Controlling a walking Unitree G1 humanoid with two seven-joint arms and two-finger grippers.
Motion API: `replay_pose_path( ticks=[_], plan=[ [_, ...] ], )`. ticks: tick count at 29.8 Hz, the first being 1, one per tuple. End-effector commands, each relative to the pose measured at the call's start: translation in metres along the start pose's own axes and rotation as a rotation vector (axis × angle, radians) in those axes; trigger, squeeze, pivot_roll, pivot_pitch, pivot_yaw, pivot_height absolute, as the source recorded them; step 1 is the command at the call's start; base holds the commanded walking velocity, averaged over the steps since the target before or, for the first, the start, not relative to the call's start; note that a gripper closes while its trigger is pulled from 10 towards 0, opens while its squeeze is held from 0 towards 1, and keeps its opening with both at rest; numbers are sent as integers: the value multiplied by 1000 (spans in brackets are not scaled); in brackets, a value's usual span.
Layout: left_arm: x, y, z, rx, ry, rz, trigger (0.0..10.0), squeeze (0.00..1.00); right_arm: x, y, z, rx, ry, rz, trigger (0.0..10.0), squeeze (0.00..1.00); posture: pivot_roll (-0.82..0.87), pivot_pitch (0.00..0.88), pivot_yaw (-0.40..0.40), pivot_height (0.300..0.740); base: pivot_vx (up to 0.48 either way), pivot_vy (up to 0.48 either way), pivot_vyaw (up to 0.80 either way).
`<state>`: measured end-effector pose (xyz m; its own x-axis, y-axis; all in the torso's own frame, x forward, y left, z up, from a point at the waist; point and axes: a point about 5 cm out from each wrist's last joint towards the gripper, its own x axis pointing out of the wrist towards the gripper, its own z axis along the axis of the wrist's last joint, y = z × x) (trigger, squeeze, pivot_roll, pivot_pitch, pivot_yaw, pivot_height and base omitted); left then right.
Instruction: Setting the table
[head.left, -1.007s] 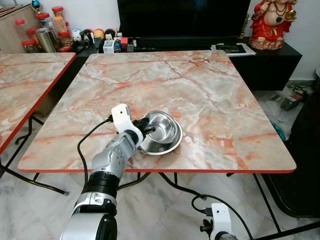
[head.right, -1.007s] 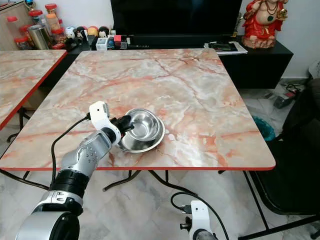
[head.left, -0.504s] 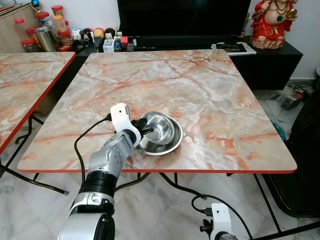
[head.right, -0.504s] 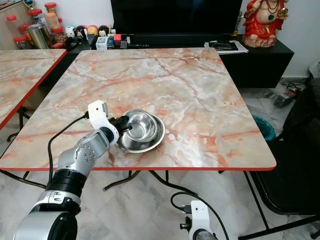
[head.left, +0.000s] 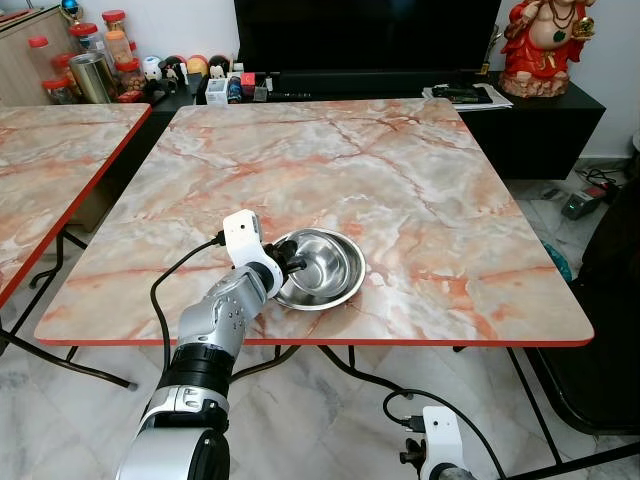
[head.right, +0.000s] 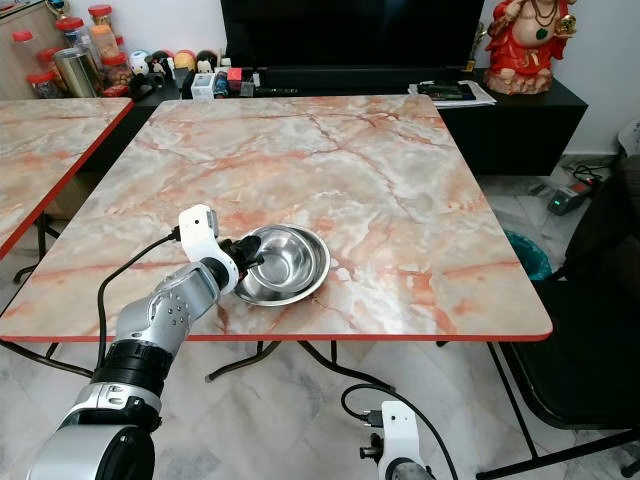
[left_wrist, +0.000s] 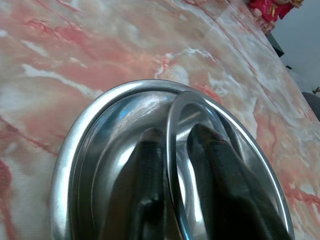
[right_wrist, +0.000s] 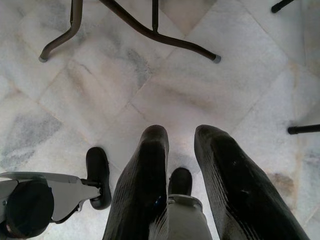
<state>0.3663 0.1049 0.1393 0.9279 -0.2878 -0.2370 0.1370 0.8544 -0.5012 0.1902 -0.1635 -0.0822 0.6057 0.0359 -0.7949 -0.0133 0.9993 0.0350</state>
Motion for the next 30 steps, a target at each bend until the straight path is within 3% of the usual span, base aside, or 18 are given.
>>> replay_pose_path(
  ticks=[1, 2, 3, 11, 13, 18, 21, 24, 29, 30],
  plan=[
    [-1, 0, 2, 19, -2, 6, 10000, 1000, 0, 0, 1, 8, -1, 2, 10000, 0, 14, 0, 33, 740, 0, 0, 0],
    [-1, 0, 3, 19, -4, 10, 10000, 1000, 0, 1, 1, 8, -1, 2, 10000, 0, 14, 0, 33, 740, 0, 0, 0],
    [-2, 2, 4, 18, -12, 20, 10000, 0, 0, 1, 1, 7, -1, 4, 10000, 0, 14, 0, 33, 740, 0, 0, 0],
    [-2, 2, 10, 33, -27, 22, 10000, 0, 0, 2, 1, 6, -1, 5, 10000, 0, 14, 0, 34, 740, 0, 0, 0],
    [-3, 0, 18, 98, -40, 17, 10000, 0, 0, 2, 1, 5, -2, 5, 10000, 0, 14, 0, 33, 740, 0, 0, 0],
    [-6, 0, 32, 174, -67, 16, 10000, 0, 1, 2, 2, 5, -2, 6, 10000, 0, 17, 0, 32, 740, 0, 0, 0],
    [-7, 0, 33, 178, -69, 15, 10000, 0, 1, 2, 2, 5, -2, 6, 10000, 0, 17, 0, 32, 740, 0, 0, 0],
    [-13, 7, 58, 262, -134, 40, 10000, 0, 1, 2, 2, 7, -3, 8, 10000, 0, 17, 0, 35, 740, 0, 0, 0],
    [-17, 4, 69, 306, -174, 21, 10000, 0, 1, 3, 3, 4, -4, 9, 10000, 0, 19, 0, 34, 740, 0, 0, 0],
    [-19, 0, 75, 310, -219, 1, 10000, 0, 1, 3, 4, 3, -6, 9, 10000, 0, 19, 0, 34, 740, 0, 0, 0]
  ],
)
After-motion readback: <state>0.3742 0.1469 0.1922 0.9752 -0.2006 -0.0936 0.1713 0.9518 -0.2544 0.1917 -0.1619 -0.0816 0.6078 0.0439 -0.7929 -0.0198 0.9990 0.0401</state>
